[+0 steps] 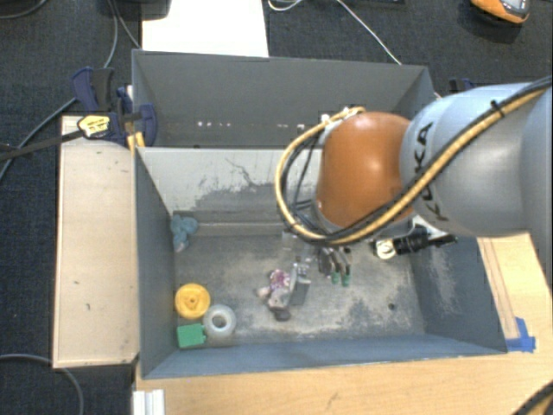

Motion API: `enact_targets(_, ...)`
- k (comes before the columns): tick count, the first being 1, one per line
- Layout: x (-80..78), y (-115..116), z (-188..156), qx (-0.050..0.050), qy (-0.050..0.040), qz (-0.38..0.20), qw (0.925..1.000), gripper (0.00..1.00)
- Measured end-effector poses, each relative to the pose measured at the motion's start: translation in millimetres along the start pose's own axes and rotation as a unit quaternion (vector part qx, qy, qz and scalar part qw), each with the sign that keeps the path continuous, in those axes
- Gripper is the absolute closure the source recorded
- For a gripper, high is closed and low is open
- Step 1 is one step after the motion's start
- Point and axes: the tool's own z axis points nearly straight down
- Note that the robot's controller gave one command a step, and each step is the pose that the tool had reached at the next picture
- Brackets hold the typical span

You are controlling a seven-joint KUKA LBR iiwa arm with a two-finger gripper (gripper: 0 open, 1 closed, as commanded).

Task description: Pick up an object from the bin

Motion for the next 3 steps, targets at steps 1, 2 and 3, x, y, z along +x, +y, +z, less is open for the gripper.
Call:
enact_targets(1, -18.4, -8, -6, -0.001, 0.0004, -0.031, 0.9995, 0.00)
enact_targets(2, 9.5, 4, 36, 0.000, 0.0006, -0.219, 0.9756, 0.00)
enact_targets(3, -10.8, -18, 38, -0.001, -0.0022, -0.249, 0.9686, 0.00)
